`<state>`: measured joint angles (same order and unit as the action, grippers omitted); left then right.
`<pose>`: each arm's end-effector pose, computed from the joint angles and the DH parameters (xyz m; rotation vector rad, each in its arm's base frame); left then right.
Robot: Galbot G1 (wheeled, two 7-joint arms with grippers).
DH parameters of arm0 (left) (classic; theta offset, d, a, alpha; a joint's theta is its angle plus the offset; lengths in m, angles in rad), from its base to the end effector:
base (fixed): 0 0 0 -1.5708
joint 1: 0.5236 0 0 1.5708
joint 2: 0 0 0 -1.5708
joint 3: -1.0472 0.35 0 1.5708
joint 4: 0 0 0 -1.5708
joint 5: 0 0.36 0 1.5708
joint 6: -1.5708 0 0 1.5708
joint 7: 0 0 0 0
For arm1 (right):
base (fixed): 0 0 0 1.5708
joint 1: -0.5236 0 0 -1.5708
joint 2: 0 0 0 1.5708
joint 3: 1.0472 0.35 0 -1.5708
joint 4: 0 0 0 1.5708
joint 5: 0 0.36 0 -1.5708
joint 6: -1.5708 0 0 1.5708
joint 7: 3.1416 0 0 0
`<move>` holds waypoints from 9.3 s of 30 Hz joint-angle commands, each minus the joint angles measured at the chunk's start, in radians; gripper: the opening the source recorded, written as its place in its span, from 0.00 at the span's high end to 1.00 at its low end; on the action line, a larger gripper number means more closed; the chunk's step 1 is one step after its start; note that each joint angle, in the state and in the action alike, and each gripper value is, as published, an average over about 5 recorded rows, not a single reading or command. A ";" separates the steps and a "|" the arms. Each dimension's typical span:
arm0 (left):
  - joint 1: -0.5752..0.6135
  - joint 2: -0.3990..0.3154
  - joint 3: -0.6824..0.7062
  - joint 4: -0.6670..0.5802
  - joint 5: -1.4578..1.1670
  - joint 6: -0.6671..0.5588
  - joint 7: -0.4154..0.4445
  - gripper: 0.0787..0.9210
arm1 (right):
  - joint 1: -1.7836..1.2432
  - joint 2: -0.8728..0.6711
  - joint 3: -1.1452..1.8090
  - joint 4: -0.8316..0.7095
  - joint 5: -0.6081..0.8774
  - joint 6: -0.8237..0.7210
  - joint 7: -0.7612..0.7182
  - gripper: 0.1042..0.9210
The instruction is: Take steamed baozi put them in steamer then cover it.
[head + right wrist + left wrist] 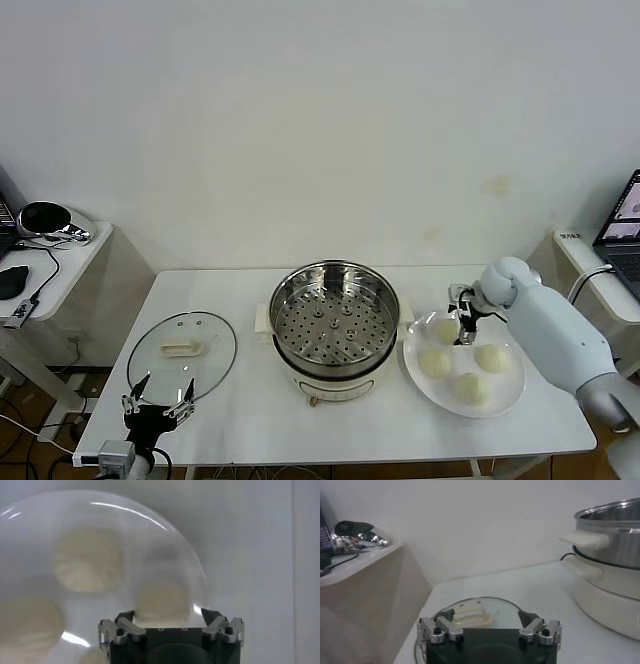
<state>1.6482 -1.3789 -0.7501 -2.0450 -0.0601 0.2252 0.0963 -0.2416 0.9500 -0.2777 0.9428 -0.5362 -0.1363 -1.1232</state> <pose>0.1621 0.1060 -0.3154 0.0404 -2.7940 -0.2719 0.5576 -0.1564 -0.2545 1.0949 -1.4736 1.3583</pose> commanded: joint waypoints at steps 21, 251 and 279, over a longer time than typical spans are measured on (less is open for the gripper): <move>-0.004 0.001 0.013 0.009 0.008 -0.002 -0.001 0.12 | -0.011 -0.041 0.016 0.043 0.059 -0.024 0.008 0.38; -0.053 -0.029 0.086 0.087 0.025 0.013 -0.033 0.12 | 0.069 -0.171 -0.380 0.340 0.340 -0.307 -0.014 0.31; -0.095 -0.052 0.115 0.070 0.047 0.013 -0.047 0.12 | 0.924 -0.154 -0.846 0.426 0.807 -0.400 -0.138 0.42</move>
<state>1.5620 -1.4309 -0.6369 -1.9669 -0.0164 0.2361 0.0524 0.3134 0.7292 -0.9138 1.3598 0.0690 -0.5093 -1.2217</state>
